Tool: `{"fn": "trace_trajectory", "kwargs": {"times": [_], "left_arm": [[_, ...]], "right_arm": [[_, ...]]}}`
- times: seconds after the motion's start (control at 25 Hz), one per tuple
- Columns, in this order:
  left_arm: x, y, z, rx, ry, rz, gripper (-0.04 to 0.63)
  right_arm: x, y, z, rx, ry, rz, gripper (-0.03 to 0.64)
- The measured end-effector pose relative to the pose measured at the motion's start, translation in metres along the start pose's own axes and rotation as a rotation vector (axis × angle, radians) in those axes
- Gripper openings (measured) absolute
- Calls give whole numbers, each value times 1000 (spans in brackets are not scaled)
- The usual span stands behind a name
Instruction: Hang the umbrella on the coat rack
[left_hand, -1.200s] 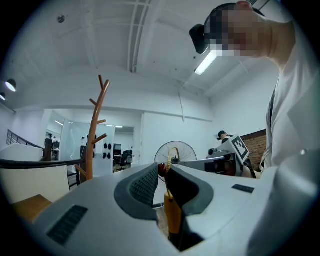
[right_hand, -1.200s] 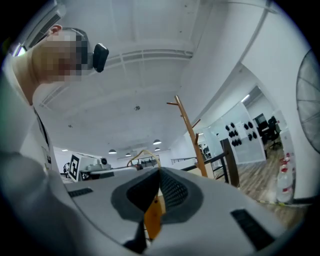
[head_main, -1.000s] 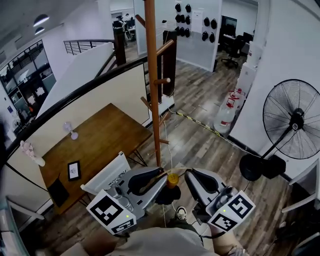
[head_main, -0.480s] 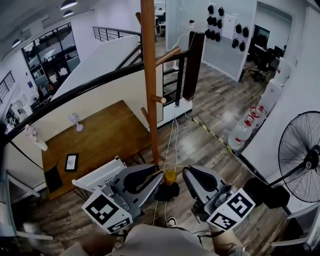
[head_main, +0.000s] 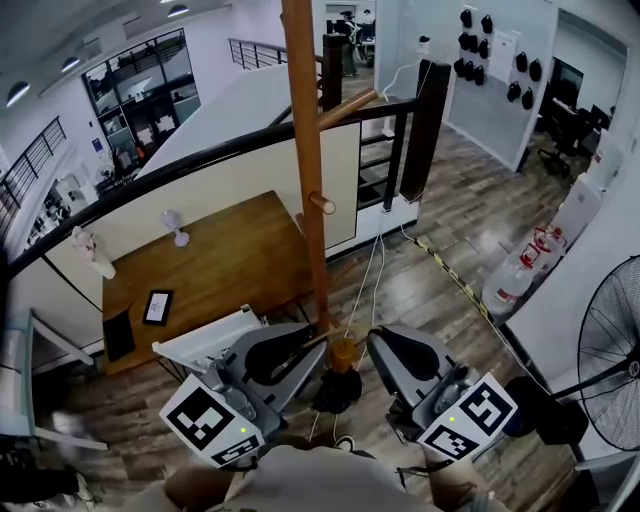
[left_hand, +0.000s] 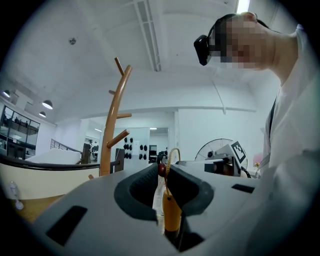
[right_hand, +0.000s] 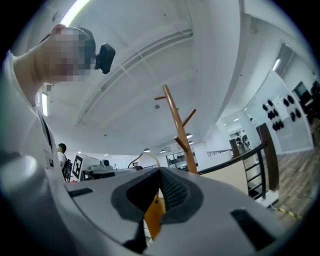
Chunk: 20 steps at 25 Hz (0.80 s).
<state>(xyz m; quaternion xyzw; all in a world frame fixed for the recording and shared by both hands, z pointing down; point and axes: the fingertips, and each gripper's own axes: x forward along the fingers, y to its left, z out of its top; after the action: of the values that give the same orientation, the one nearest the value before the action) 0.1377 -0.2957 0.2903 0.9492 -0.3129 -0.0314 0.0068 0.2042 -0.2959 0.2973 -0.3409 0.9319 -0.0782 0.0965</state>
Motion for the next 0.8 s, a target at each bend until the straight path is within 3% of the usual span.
{"fn": "trace_trajectory", "kwargs": {"times": [0.36,0.8], "left_arm": [[10,17,-3,-29,34,-42,58],[13,40,30,-8,-30,-113,58]], "right_arm": [[14,-15,1,15,-2,-48,9],[35,-9,31,-49,-29,-89,9]]}}
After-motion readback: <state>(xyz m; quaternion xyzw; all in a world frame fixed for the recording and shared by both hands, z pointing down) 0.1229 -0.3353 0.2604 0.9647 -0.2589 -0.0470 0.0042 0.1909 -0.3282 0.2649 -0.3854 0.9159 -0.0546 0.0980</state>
